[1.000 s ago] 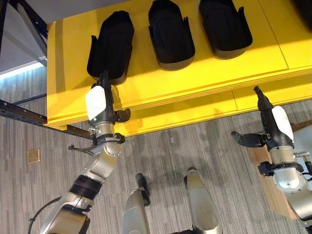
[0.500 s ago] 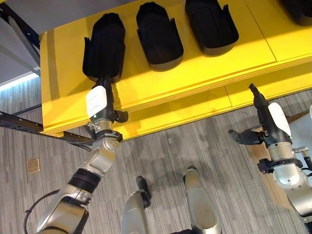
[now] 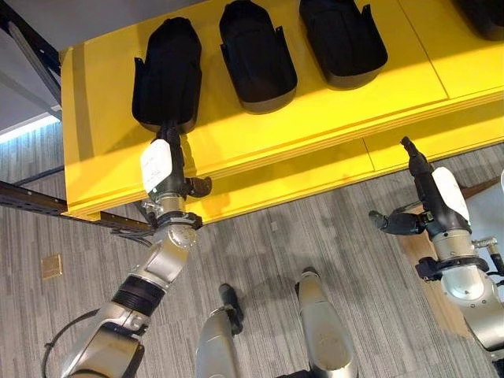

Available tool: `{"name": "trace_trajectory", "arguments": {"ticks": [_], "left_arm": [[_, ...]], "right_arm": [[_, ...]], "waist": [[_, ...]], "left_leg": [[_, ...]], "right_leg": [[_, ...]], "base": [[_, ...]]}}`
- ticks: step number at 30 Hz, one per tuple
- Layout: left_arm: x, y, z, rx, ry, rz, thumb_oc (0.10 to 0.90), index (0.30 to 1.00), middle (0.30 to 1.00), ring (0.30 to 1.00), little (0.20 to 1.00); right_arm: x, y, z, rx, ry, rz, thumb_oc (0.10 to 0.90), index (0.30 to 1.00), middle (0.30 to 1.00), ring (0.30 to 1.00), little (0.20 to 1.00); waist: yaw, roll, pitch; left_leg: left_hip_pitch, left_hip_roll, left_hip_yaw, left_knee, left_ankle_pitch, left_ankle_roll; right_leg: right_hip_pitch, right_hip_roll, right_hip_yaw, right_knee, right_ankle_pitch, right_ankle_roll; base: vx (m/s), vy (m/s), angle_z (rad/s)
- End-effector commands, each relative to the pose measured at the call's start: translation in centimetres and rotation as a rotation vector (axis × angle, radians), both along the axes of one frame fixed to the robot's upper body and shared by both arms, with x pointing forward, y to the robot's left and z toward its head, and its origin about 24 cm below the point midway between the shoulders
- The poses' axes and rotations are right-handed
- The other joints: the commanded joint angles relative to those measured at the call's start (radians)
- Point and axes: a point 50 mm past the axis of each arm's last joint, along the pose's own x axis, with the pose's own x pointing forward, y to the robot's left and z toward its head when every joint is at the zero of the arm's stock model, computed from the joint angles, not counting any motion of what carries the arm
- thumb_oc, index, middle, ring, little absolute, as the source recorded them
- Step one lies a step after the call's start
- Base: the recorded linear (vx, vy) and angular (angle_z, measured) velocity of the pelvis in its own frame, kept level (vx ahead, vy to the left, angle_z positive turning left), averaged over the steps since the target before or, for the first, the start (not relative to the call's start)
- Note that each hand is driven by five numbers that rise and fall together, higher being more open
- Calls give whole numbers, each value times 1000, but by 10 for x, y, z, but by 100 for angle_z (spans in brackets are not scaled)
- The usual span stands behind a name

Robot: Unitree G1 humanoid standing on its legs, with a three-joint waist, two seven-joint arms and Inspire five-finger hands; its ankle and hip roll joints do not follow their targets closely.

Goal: Move parts from the plastic box to the shelf.

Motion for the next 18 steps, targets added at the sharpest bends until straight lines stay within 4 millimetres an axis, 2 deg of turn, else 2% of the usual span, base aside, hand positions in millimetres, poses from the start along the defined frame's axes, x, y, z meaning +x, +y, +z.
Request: {"name": "trace_trajectory", "arguments": {"ticks": [1, 4, 11, 18], "left_arm": [[-8, -3, 19, -36, -175, 6, 900, 1000, 1000, 1000, 1000], [-11, 0, 22, -105, -240, 35, 900, 1000, 1000, 1000, 1000], [-28, 3, 42, -233, -473, 59, 900, 1000, 1000, 1000, 1000], [-30, 1, 50, -243, -521, 41, 900, 1000, 1000, 1000, 1000]], "right_arm": [[3, 11, 48, -16, -292, 35, 900, 1000, 1000, 1000, 1000], [2, 12, 45, -5, -288, 29, 900, 1000, 1000, 1000, 1000], [-2, 12, 33, 20, -280, 3, 900, 1000, 1000, 1000, 1000], [-3, 15, 29, 31, -278, 2, 900, 1000, 1000, 1000, 1000]], "waist": [[-4, -54, -49], [2, -60, -49], [20, -70, -52], [23, -75, -55]], "left_leg": [[27, -31, 42, 75, -188, 93], [25, -32, 39, 76, -189, 94], [15, -37, 24, 81, -186, 96], [9, -36, 21, 82, -181, 96]], "right_leg": [[33, 45, -90, -23, -38, -128], [35, 46, -94, -24, -39, -128], [44, 45, -107, -27, -40, -130], [45, 50, -109, -28, -37, -132]], "base": [[-10, -46, 8], [-8, -48, 5], [-4, -42, 4], [-1, -16, 3]]}}
